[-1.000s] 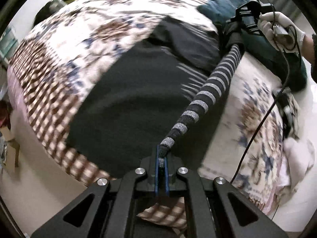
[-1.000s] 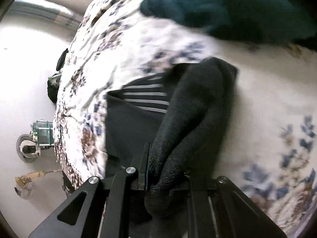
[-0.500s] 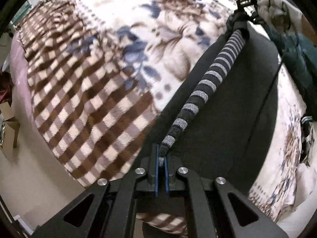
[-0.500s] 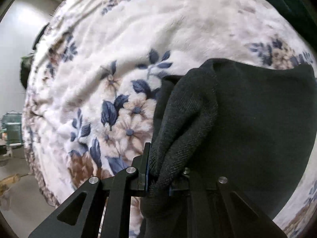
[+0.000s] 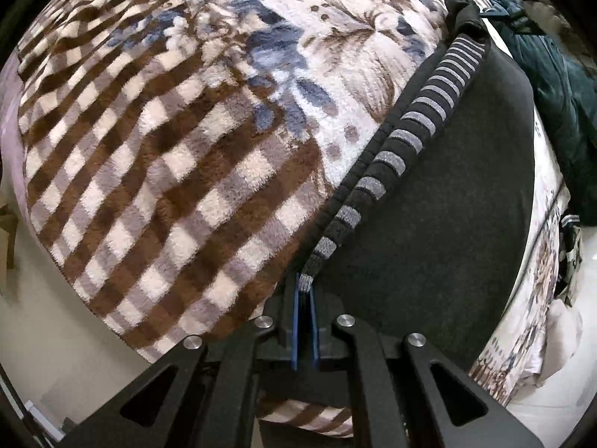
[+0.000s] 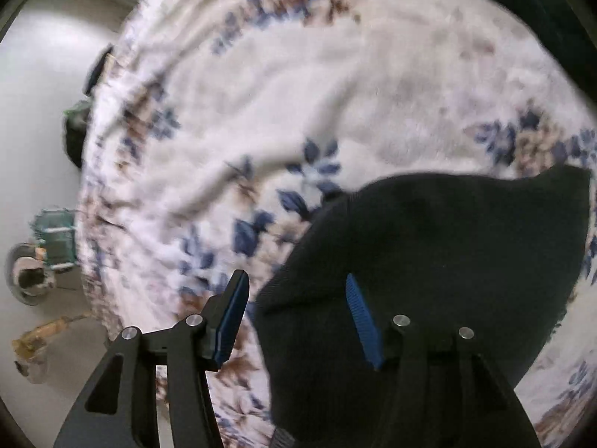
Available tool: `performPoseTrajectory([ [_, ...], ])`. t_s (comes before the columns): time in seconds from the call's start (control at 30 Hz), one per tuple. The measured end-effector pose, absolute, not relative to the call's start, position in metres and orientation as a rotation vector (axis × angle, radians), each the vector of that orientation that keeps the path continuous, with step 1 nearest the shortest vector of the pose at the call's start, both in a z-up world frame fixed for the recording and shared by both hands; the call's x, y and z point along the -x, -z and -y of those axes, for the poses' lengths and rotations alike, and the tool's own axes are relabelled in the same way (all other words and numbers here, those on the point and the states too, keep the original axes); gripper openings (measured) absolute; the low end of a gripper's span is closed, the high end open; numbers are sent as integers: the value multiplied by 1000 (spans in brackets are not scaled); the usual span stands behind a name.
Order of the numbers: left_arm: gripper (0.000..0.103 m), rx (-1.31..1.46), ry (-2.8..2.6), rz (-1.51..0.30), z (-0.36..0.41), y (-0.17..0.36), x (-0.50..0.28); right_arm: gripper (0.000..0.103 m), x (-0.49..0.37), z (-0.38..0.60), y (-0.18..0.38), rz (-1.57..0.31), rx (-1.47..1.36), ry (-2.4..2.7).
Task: Fold small clothes
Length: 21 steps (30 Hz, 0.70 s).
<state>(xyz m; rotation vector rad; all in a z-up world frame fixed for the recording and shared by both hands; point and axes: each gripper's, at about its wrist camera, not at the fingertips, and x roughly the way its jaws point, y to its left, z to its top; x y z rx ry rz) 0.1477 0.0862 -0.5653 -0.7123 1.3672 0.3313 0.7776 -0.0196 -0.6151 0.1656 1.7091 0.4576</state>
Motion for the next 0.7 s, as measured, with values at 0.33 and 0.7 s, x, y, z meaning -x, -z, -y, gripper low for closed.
performPoseTrajectory([
  [0.33,19,819,-247,-1380,-109,540,-142,10,-779,16,608,-1591,-174,-533],
  [0.7,70,767,-23,-1060,-175,489,-387,67,-737,248,594,-1492,-310,-169],
])
